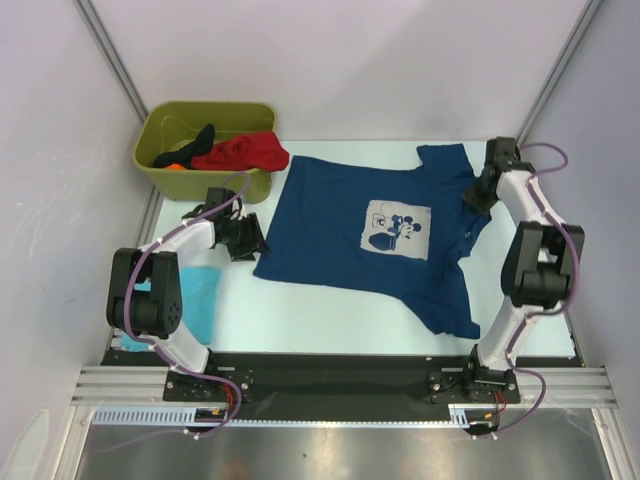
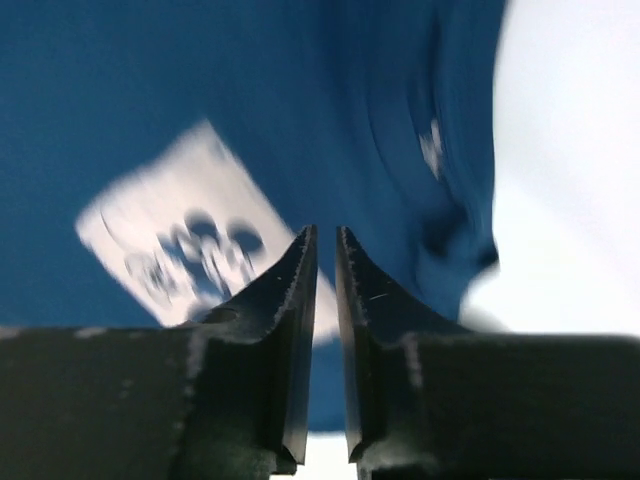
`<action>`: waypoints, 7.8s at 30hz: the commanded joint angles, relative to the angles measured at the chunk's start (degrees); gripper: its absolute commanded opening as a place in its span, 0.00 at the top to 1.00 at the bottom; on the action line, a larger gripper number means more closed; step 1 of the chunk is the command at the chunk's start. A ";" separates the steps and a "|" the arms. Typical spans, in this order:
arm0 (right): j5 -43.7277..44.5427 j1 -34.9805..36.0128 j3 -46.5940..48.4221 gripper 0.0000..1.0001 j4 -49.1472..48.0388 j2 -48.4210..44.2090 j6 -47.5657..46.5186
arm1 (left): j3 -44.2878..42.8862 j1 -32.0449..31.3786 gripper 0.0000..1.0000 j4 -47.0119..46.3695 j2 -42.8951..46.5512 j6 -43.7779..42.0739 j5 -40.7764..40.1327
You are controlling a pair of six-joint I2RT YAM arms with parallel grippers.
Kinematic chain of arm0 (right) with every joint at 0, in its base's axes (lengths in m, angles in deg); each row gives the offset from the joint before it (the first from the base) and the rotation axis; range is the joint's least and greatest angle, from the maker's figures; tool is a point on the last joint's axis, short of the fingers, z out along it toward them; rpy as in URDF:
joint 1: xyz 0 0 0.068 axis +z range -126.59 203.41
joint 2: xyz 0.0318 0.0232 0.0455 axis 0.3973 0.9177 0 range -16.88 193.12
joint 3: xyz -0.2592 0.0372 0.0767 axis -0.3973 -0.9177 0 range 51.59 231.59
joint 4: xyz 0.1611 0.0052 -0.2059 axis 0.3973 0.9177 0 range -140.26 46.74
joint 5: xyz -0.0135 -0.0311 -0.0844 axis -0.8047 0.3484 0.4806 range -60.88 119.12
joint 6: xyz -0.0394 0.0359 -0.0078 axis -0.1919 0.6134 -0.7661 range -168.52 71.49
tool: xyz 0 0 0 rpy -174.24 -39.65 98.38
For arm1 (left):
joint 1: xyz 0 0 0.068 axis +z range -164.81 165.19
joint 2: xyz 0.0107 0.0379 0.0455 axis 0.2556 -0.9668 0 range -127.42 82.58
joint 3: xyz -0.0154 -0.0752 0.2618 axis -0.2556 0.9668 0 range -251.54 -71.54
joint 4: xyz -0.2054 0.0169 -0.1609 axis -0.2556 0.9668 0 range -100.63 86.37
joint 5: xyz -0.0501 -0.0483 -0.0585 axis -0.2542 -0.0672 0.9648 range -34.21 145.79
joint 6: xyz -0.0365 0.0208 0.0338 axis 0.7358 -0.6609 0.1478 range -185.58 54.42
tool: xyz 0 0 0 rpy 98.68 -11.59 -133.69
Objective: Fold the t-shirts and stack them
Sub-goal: Flatten the tshirt out, then fold the tshirt
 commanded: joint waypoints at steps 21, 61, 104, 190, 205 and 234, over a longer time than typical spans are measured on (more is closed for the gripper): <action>7.94 -6.70 23.54 0.57 -2.10 24.96 -3.99 | 4.94 0.33 0.43 -0.36 3.86 2.13 -0.36; 9.68 -11.01 60.19 0.51 2.10 43.88 -17.62 | 5.91 -2.83 0.43 -1.67 3.69 6.35 0.78; -4.01 -13.99 -26.10 0.29 23.03 -31.63 -11.02 | 11.62 -10.57 0.82 -5.98 -1.76 26.31 -7.92; 1.87 -9.17 -32.45 1.00 26.71 -49.81 -1.18 | 8.72 -9.51 1.00 0.17 14.76 11.80 -19.26; -1.82 -2.04 -27.70 1.00 41.04 -65.91 -1.79 | 13.90 -9.51 1.00 4.12 23.55 9.95 -22.42; -4.37 -1.34 -2.67 1.00 20.84 -26.37 -14.45 | -11.92 -9.87 1.00 4.12 0.27 6.44 -22.33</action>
